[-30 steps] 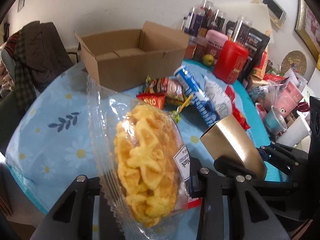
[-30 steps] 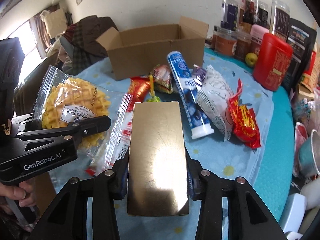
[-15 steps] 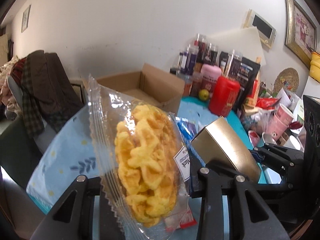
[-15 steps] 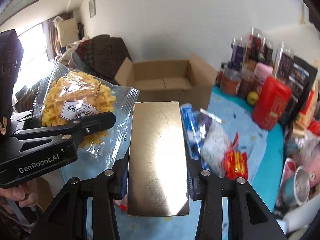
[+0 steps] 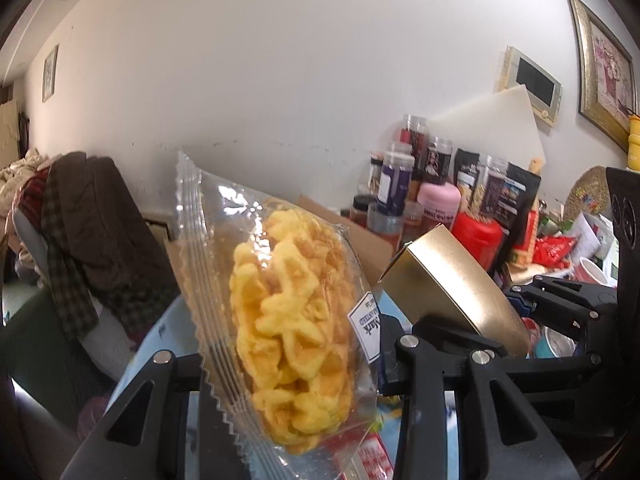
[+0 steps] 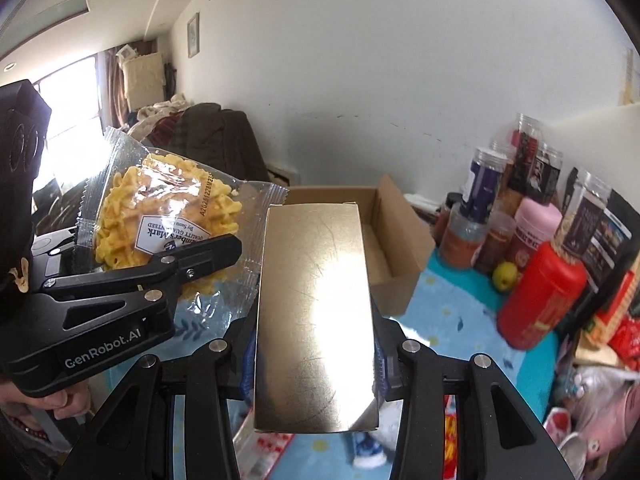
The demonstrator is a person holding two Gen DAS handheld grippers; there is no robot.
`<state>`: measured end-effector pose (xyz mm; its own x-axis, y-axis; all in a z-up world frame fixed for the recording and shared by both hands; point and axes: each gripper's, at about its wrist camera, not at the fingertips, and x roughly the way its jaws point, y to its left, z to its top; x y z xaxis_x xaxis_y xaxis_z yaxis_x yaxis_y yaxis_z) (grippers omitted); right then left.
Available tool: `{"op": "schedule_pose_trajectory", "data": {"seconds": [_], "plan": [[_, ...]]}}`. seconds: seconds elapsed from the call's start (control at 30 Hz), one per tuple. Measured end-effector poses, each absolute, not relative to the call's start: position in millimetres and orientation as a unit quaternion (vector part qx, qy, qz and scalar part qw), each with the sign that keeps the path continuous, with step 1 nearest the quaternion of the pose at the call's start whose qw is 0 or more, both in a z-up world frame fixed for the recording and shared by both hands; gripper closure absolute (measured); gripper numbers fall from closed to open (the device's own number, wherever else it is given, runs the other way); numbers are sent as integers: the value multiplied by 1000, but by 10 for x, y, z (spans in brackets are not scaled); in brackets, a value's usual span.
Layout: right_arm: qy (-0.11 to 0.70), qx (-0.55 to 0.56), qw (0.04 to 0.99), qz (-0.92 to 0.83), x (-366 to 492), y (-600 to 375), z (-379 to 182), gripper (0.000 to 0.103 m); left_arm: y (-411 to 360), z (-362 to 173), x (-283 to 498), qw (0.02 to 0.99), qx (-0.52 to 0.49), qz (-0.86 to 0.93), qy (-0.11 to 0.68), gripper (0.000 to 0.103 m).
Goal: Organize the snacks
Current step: 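Lift the gold box and waffle bag with both grippers toward the cardboard box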
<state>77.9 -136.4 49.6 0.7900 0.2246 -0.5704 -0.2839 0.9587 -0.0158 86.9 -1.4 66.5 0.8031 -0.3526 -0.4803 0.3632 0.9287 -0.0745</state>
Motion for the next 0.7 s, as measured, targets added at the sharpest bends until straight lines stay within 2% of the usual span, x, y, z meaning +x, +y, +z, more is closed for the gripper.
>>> {"op": "schedule_pose_trajectory", "data": {"seconds": [0.33, 0.7], "plan": [[277, -68, 949, 138, 1481, -1378, 675, 60, -67, 781, 1597, 957, 24, -165, 238, 67], [297, -74, 939, 155, 2327, -1297, 520, 60, -39, 602, 2435, 952, 42, -138, 270, 67]]}}
